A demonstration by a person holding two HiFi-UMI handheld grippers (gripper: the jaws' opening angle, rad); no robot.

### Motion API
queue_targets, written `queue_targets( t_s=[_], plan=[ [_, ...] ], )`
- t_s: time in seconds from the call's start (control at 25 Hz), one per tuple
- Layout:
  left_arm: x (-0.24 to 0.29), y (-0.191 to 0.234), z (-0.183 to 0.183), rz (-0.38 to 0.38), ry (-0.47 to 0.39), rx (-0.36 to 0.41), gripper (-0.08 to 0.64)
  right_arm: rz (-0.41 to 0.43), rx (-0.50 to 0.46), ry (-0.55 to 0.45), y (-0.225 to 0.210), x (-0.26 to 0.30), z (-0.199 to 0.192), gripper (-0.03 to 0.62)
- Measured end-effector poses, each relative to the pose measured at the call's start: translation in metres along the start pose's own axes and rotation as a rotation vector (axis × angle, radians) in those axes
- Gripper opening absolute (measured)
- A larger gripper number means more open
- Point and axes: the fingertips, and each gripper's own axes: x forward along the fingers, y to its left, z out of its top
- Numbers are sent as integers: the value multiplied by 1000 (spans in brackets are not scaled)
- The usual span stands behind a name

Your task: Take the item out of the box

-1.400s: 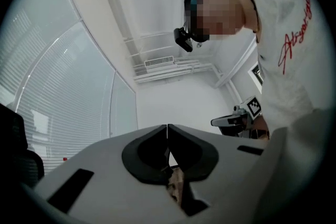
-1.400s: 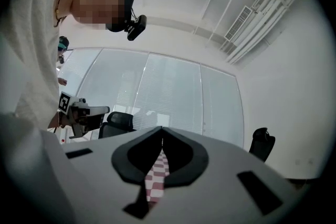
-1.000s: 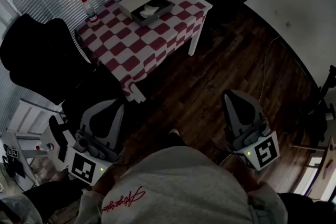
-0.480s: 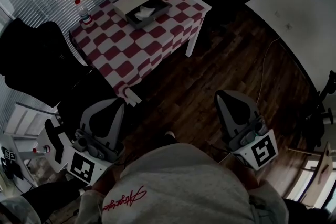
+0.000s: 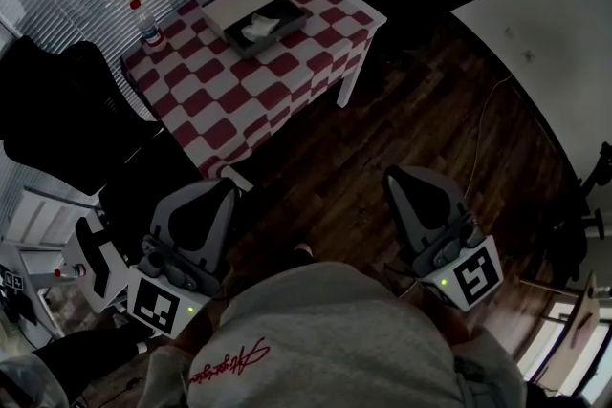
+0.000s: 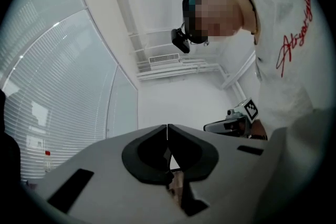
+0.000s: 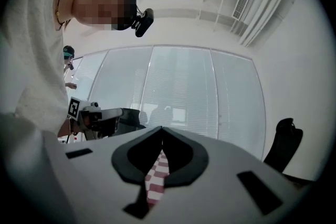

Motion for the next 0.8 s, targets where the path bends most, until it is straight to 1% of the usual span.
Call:
queue_targets(
  t_s=[0.16,0.32,0.44,0.68,0.8],
  plan=[
    [2,0,-1,8,5,-2,17,6,13,-9,-6,2,-2,11],
    [-3,0,-5,23,42,29,17,13,29,-16,-4,4,-4,11],
    [-7,-3,-5,13,54,31,17,20,35,-18,1,5,-4,11],
    [-7,-5,-1,-7,37,12,17,22,35,-25,5,7,-1,11],
    [-5,-8,-2,-20,38,14,17,19,32,-27,5,6,-1,11]
  ],
)
